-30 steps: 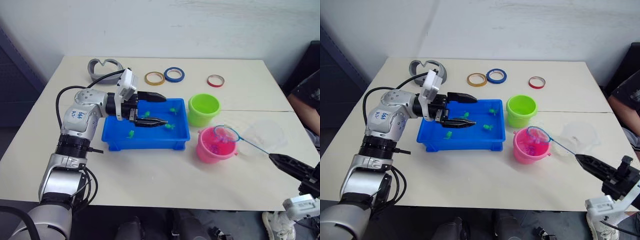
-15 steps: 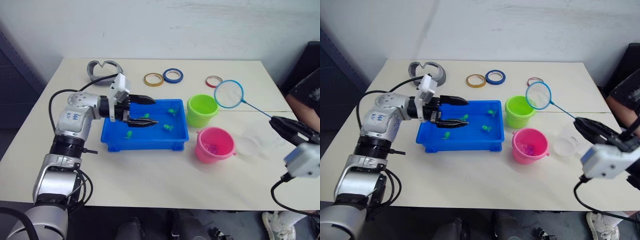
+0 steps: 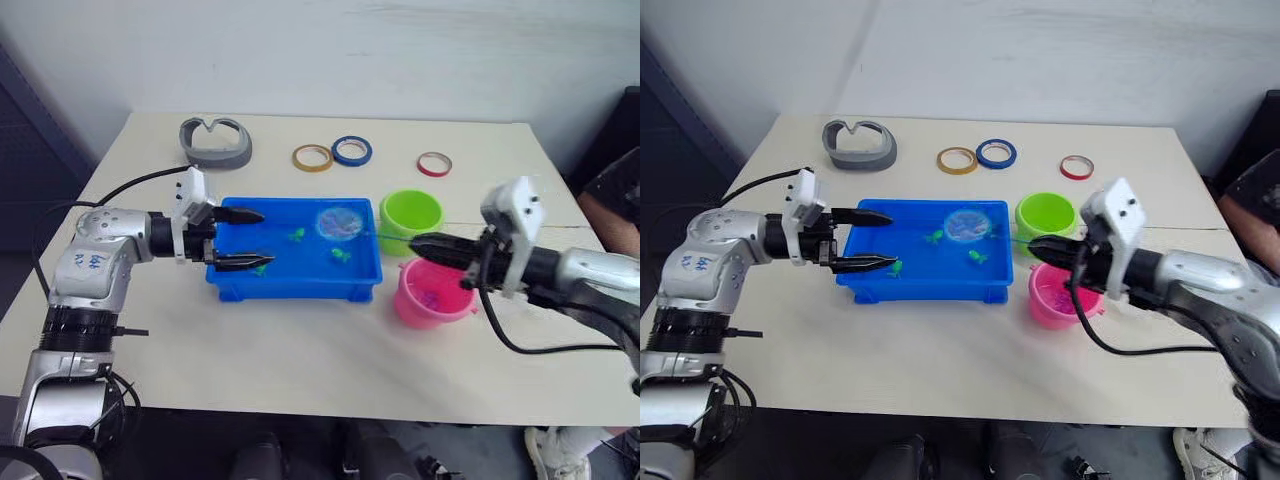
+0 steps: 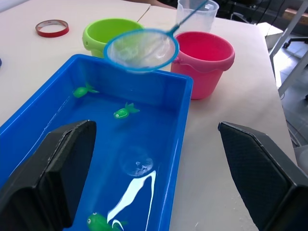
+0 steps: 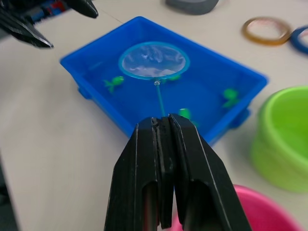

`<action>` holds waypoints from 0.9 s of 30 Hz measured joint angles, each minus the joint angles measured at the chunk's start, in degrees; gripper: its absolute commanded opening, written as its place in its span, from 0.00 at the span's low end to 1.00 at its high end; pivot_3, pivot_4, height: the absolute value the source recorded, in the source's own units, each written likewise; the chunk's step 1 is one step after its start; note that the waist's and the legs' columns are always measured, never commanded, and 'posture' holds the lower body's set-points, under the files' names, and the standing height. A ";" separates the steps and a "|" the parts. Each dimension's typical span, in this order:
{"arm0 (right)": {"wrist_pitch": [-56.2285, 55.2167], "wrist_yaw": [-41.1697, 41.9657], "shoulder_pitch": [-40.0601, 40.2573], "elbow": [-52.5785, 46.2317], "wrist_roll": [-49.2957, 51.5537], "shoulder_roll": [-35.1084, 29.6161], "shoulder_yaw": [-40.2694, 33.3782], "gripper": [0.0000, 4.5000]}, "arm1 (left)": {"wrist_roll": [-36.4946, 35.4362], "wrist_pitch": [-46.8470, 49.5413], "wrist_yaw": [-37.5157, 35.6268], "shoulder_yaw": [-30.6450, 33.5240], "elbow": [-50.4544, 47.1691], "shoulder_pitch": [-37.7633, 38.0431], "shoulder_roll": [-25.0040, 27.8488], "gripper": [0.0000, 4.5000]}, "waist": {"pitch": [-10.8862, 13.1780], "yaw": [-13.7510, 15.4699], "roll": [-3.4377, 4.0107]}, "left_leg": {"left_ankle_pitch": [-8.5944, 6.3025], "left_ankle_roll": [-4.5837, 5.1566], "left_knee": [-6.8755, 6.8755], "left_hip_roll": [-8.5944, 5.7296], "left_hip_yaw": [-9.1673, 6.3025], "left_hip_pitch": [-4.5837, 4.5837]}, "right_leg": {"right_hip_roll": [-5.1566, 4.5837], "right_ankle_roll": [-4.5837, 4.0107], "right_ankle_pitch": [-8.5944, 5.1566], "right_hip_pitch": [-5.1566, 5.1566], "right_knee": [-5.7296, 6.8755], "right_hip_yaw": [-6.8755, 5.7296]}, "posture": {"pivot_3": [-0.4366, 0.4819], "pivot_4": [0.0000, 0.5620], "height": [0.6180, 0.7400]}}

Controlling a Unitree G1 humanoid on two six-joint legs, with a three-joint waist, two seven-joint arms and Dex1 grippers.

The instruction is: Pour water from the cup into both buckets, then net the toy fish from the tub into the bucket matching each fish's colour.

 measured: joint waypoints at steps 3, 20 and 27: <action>7.43 -3.52 -5.60 6.23 4.83 3.94 1.69 0.00 | -0.41 1.15 1.49 0.55 -3.50 2.10 0.85 0.99 | 0.00 -0.24 0.00 | 0.00 0.00 -0.05 0.02 -0.01 0.00 | 0.01 0.00 0.00 -0.04 0.00 -0.03 | 0.48 0.27 1.00; 23.22 -25.76 -10.46 24.66 11.91 16.27 -1.05 0.00 | -2.86 4.83 6.68 4.51 -10.27 6.34 3.05 0.99 | -0.01 -0.64 0.02 | 0.01 0.02 0.08 0.01 -0.04 -0.85 | 0.00 0.00 0.00 -0.86 0.10 -0.09 | 0.48 0.27 1.00; 18.29 -22.21 -9.28 18.45 3.41 14.53 -0.12 0.00 | -2.85 4.54 6.64 3.74 -9.75 4.88 2.39 0.99 | -0.01 -1.25 0.02 | 0.01 0.02 0.07 0.00 -0.06 -0.86 | 0.00 0.00 0.00 -0.86 0.06 -0.09 | 0.48 0.27 1.00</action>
